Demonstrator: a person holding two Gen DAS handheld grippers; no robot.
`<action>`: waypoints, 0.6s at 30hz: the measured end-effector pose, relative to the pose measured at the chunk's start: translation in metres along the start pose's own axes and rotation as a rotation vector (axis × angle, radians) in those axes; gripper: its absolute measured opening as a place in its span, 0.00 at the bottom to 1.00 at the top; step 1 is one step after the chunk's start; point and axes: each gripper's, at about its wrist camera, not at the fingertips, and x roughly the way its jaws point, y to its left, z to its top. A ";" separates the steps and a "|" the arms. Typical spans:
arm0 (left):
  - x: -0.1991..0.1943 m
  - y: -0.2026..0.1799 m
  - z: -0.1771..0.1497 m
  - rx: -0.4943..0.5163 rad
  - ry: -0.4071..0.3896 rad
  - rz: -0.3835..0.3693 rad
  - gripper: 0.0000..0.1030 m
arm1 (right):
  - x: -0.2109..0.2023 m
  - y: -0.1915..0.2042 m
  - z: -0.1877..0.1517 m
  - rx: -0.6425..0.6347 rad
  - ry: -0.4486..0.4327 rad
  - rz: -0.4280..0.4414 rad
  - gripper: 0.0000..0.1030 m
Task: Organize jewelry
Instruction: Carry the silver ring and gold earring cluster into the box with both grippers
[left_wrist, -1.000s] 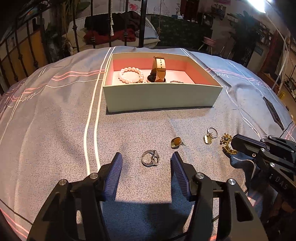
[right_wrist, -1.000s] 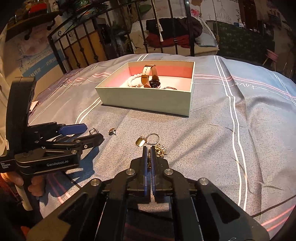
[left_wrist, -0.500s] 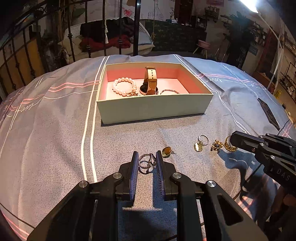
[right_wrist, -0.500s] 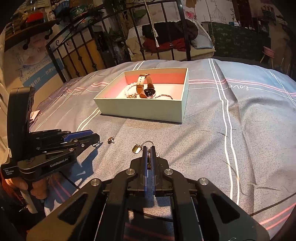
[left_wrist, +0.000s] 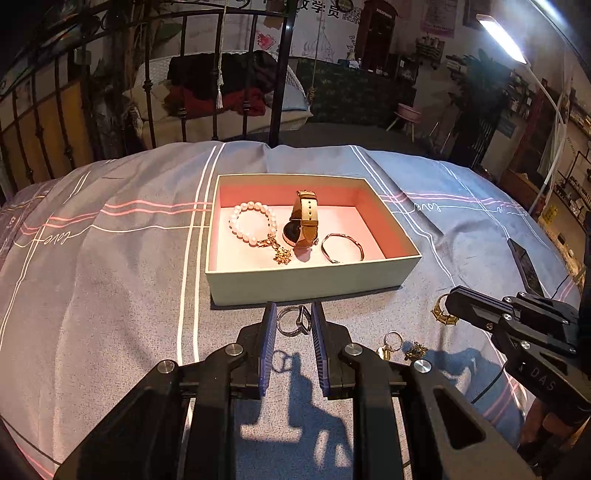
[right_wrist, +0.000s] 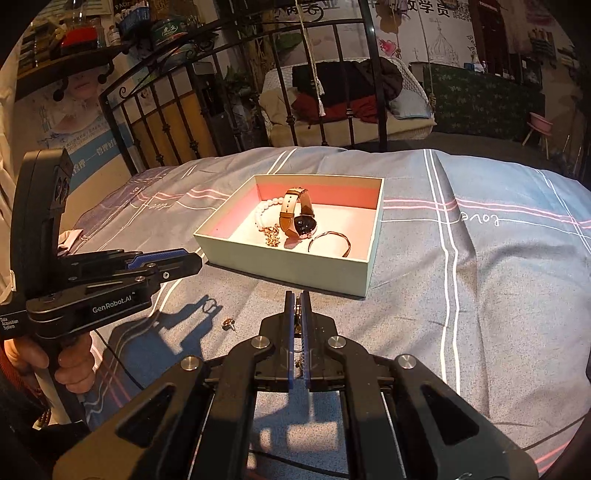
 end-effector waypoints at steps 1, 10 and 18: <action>0.001 -0.001 0.001 -0.002 0.002 -0.003 0.18 | 0.000 0.000 0.001 -0.001 -0.003 0.000 0.03; 0.005 -0.004 0.024 -0.007 -0.017 -0.008 0.18 | 0.009 0.002 0.019 -0.007 -0.017 0.011 0.03; 0.024 0.003 0.059 -0.028 -0.029 0.020 0.18 | 0.033 0.003 0.060 -0.031 -0.045 -0.004 0.04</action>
